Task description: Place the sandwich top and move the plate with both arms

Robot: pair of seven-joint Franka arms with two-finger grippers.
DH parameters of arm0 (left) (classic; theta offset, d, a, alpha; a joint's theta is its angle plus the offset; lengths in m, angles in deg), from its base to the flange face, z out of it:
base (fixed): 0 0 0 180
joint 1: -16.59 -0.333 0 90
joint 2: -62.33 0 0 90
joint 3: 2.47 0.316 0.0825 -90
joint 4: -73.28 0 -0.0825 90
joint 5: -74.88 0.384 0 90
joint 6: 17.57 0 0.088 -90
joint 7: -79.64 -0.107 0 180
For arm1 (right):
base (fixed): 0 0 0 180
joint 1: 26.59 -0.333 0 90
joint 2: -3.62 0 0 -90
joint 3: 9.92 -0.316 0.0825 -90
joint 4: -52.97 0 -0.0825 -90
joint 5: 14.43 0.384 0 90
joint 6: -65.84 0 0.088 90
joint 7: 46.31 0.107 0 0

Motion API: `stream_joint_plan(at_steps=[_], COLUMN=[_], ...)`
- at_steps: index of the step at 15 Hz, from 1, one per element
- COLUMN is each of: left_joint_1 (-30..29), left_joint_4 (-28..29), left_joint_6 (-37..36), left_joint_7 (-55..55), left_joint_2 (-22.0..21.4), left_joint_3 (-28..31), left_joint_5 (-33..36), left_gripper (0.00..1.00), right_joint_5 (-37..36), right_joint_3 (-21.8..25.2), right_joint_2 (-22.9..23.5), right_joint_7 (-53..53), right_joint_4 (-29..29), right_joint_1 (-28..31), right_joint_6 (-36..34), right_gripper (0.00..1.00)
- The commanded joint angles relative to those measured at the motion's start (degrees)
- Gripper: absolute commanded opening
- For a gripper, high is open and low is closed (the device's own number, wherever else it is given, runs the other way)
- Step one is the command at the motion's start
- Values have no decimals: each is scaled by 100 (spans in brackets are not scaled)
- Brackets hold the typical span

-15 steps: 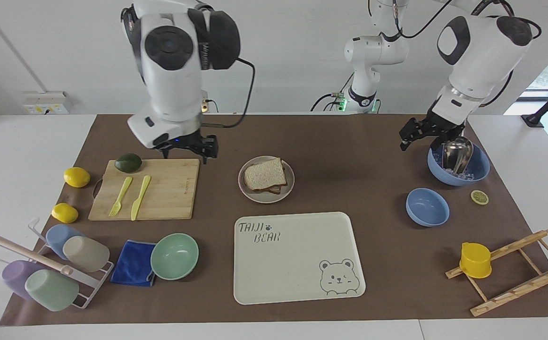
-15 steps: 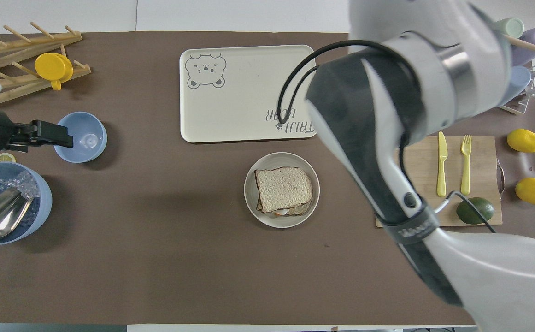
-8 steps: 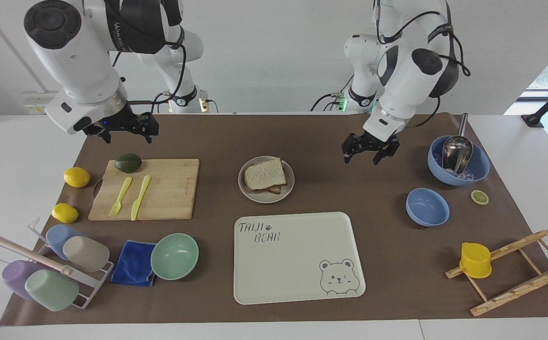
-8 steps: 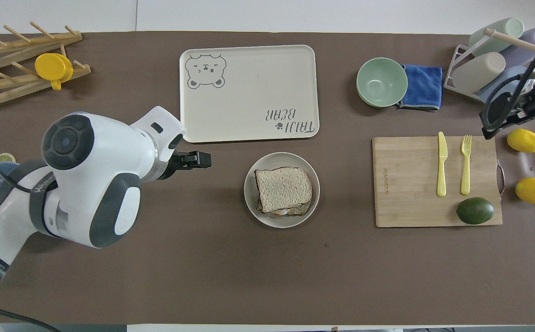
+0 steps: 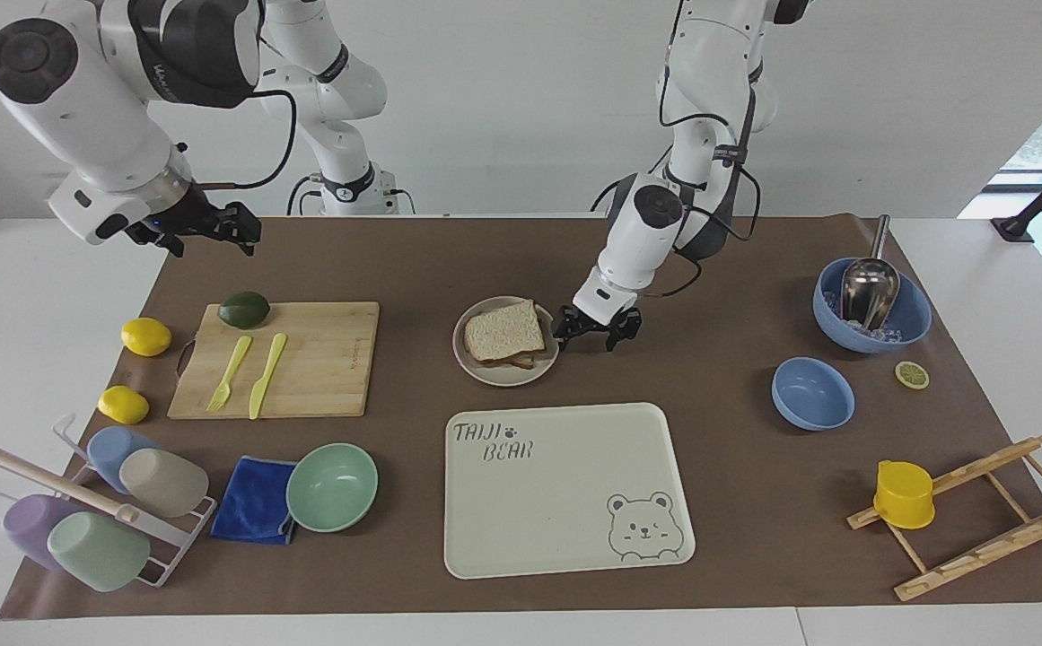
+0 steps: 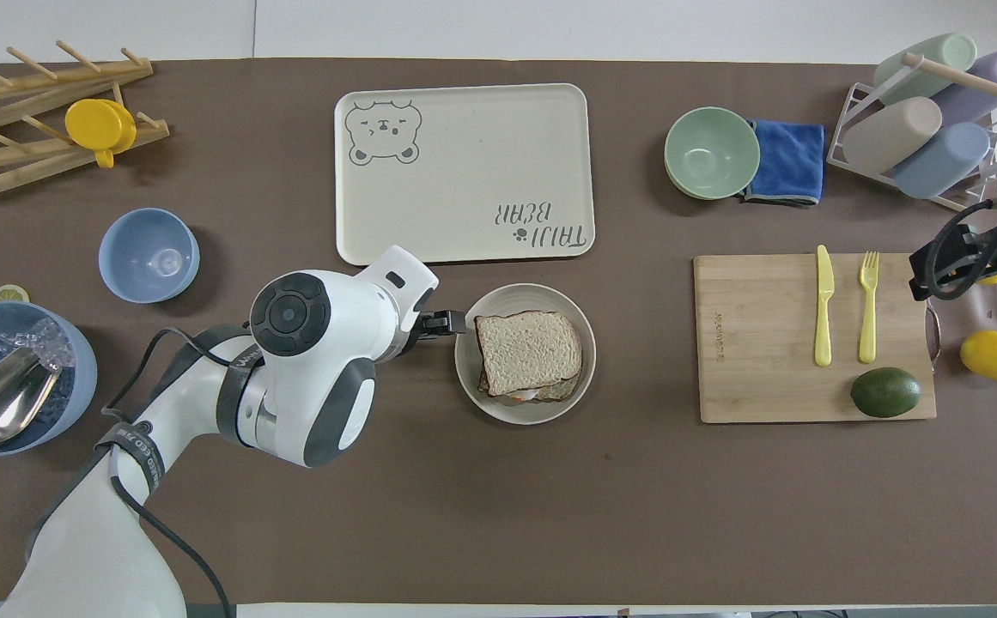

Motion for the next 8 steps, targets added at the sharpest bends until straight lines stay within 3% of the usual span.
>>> stream_joint_plan(at_steps=[1, 5, 8], left_joint_1=[212, 274, 432], left_joint_4=[55, 55, 64], left_joint_6=[111, 15, -222], left_joint_7=[94, 86, 94], left_joint_2=[-32, -49, -93], left_joint_3=[102, 102, 102], left_joint_5=[-247, -247, -247], left_gripper=[97, 85, 84], right_joint_5=[133, 177, 169], right_joint_3=[-37, -64, -187], right_joint_2=[-1117, -1330, -1305], right_joint_7=[0, 0, -27], right_joint_4=[-1191, -1211, -1194], right_joint_1=[27, 159, 203], right_joint_6=[397, 82, 510], right_gripper=[100, 100, 100])
